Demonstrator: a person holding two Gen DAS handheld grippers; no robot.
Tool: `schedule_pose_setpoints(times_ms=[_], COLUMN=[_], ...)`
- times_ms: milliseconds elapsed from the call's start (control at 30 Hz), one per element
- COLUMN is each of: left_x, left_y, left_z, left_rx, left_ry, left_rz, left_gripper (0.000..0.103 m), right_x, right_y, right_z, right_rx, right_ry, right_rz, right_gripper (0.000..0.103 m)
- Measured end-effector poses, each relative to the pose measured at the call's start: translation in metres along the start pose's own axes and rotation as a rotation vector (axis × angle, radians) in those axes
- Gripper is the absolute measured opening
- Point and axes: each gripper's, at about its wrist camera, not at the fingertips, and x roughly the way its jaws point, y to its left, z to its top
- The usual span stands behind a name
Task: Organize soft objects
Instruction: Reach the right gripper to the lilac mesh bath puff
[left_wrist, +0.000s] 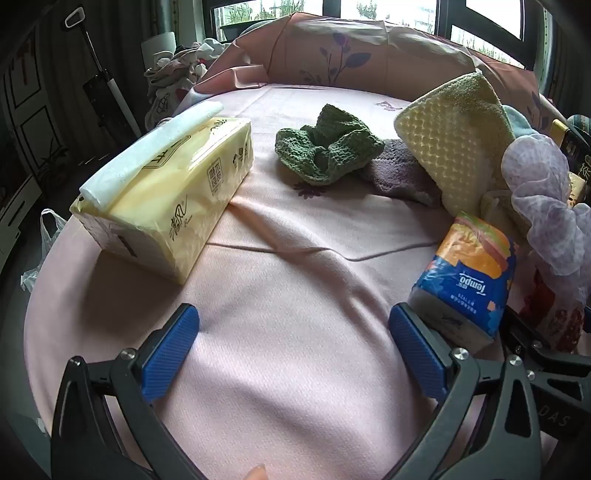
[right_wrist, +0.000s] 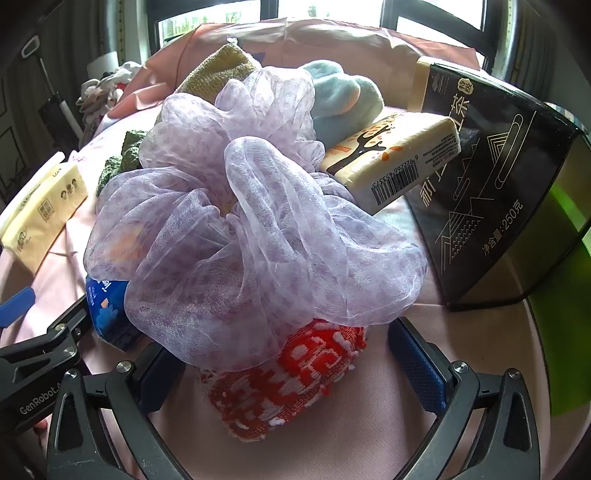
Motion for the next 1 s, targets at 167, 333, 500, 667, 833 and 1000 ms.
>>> schedule_pose_setpoints(times_ms=[167, 333, 500, 667, 833, 1000], left_x=[0.002, 0.006, -0.005, -0.029, -0.054, -0.058], left_y=[-0.002, 0.003, 0.008, 0.011, 0.009, 0.015], left_z=[0.003, 0.008, 0.007, 0.004, 0.007, 0.012], left_rx=[0.005, 0.01, -0.017, -0.075, -0.105, -0.18], left_ry=[0.021, 0.055, 0.069, 0.005, -0.123, -0.158], left_rz=[0.001, -0.025, -0.049, -0.134, -0.183, -0.252], left_gripper=[0.102, 0.102, 0.102, 0.101, 0.1, 0.097], right_x=[0.0, 0.003, 0.001, -0.036, -0.08, -0.089], right_y=[-0.001, 0.0, 0.0, -0.019, -0.039, -0.054], right_z=[0.001, 0.012, 0.015, 0.013, 0.014, 0.021], right_rx=[0.002, -0.005, 0.014, 0.085, 0.148, 0.24], right_ry=[0.005, 0.02, 0.061, -0.003, -0.157, -0.173], right_rz=[0.004, 0.012, 0.009, 0.044, 0.169, 0.319], right_gripper=[0.103, 0.103, 0.103, 0.103, 0.103, 0.099])
